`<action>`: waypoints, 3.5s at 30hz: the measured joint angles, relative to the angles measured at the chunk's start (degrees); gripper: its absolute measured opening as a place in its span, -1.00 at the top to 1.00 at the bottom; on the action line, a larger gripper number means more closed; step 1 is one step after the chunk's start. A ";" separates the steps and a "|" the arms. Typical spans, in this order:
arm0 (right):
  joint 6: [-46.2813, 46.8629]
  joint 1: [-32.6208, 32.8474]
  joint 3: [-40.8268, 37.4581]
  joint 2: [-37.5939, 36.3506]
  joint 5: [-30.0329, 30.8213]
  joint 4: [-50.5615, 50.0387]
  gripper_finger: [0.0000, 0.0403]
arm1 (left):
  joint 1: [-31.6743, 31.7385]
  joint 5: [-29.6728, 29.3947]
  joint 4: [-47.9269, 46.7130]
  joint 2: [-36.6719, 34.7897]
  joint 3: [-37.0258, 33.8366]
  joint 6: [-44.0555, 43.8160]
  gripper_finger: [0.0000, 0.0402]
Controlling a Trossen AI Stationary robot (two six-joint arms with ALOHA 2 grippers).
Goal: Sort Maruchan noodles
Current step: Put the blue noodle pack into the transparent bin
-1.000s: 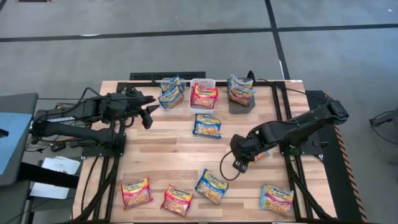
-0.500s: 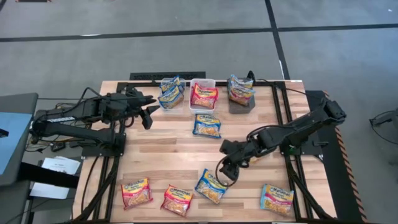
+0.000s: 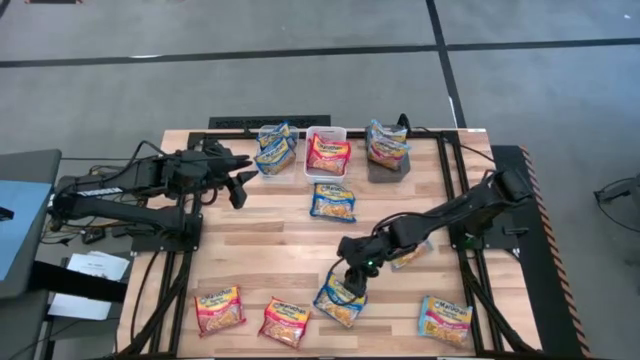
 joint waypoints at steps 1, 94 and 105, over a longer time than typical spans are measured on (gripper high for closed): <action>0.00 -0.06 0.02 0.81 -0.96 0.18 -0.13 | 0.00 0.00 0.30 0.10 0.09 -0.21 0.29; -61.68 -22.54 36.74 12.75 20.37 -25.69 0.97 | 13.75 17.96 -3.19 1.66 0.02 -11.26 0.27; -63.76 -21.98 36.76 12.71 22.17 -23.21 0.97 | 13.75 23.47 3.72 7.18 0.02 -12.02 0.27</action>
